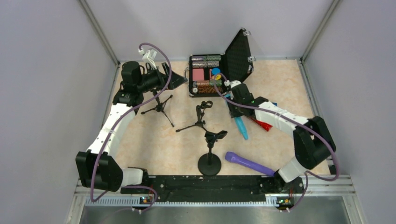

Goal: Attach the microphones to the stand

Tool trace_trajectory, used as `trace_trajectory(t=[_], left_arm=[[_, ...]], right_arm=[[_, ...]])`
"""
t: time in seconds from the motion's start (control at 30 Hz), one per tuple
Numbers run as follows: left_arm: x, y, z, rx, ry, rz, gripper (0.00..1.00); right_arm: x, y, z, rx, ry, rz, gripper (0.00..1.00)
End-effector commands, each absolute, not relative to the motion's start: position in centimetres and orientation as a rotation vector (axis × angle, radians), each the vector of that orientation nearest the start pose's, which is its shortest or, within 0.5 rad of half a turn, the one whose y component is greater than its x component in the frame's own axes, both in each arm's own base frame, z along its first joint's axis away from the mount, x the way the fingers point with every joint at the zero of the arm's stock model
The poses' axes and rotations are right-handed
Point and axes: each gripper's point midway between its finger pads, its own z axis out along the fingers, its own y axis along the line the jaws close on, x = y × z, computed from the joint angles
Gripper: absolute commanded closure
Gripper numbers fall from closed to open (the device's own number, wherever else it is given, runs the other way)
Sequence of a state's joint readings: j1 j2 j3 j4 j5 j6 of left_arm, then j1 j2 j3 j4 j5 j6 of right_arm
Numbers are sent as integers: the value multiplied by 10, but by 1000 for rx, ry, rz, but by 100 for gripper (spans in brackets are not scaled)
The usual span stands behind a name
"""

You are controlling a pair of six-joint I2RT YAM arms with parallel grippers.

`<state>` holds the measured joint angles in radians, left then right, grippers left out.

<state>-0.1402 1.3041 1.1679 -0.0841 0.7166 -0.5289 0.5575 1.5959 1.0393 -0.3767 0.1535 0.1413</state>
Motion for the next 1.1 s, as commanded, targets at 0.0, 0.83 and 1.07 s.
trace_trajectory(t=[0.0, 0.83, 1.07], left_arm=[[354, -182, 333, 219, 1803, -1091, 2], [329, -198, 360, 365, 1575, -1252, 1], [304, -200, 380, 468, 1334, -1256, 1]], right_arm=[[348, 194, 136, -392, 2245, 216, 100], [273, 158, 332, -253, 1278, 495, 100], [268, 156, 334, -254, 1260, 496, 100]])
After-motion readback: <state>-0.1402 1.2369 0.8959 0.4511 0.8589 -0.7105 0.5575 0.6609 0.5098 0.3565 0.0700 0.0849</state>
